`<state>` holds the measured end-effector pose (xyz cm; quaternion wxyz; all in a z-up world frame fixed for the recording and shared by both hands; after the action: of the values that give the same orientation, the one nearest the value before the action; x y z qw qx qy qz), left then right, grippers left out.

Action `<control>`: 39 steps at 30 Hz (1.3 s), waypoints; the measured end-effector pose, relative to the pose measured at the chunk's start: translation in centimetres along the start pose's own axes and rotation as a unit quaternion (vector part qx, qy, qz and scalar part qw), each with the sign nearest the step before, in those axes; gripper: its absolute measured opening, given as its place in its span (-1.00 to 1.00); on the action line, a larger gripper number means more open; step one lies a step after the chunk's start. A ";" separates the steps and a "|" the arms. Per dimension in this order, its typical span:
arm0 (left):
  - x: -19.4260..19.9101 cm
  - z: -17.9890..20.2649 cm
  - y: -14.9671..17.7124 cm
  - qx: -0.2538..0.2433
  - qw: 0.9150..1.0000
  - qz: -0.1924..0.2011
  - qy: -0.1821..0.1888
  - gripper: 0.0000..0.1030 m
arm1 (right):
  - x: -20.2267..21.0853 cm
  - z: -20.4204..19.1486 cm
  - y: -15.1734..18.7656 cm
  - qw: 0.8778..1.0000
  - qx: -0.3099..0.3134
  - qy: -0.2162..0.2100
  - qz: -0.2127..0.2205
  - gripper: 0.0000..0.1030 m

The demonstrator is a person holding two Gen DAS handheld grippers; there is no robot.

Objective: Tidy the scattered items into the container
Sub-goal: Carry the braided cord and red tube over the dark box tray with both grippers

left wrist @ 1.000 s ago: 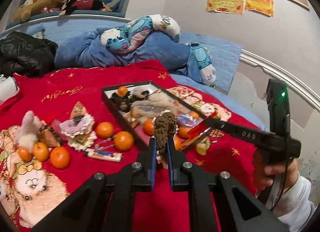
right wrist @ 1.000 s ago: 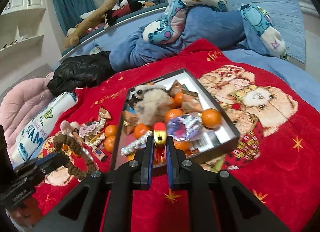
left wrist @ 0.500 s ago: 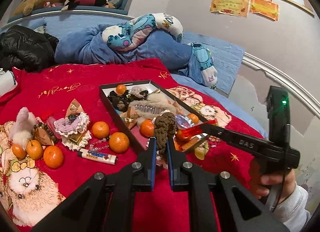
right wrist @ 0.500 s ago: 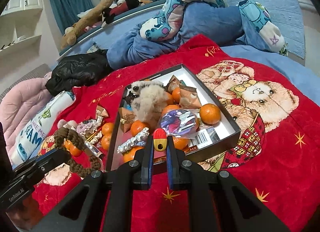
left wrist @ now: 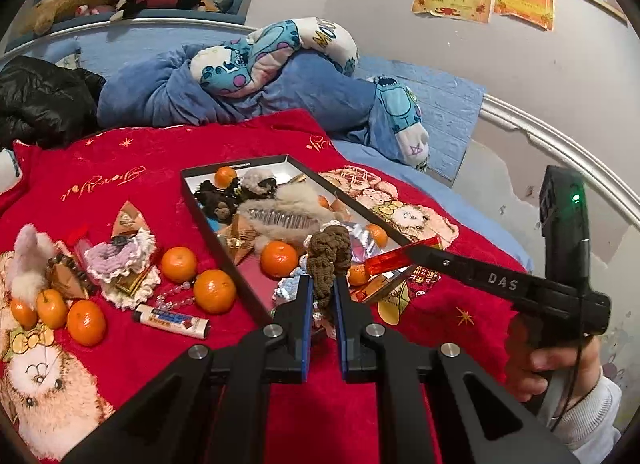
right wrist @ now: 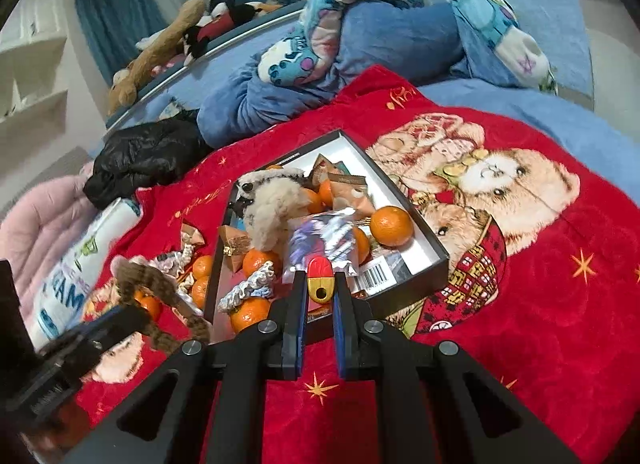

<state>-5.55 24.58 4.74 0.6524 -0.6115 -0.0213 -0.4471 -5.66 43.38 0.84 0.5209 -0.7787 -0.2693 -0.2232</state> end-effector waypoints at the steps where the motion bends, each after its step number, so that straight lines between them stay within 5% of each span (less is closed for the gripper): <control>1: -0.3 0.0 -0.2 0.002 1.000 0.001 0.001 -0.79 | 0.1 0.1 0.0 1.000 0.000 0.002 0.002 -0.78; 12: -3.0 -1.1 -0.5 0.025 1.000 -0.008 -0.002 -0.79 | -0.6 -0.5 0.1 1.000 0.002 -0.003 0.001 -0.78; 27: -4.0 -1.0 0.2 -0.024 1.000 0.003 -0.011 -0.79 | -1.4 -1.9 0.0 1.000 0.028 -0.001 0.003 -0.78; 39: -5.6 -1.8 0.4 -0.008 1.000 -0.007 -0.012 -0.79 | -1.1 -1.5 -0.4 1.000 0.015 -0.008 0.001 -0.78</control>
<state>-9.61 26.20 0.71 0.6438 -0.6221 -0.0295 -0.4446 -6.88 41.88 0.96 0.5306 -0.7729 -0.2757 -0.2122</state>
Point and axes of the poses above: each gripper's, at about its wrist camera, not at the fingertips, and x roughly against the way its jaws point, z to its right, y to its underside, the point moved 4 cm from there along -x, roughly the way its jaws point, and after that the axes turned 5 degrees about -z, right-handed, at the moved point
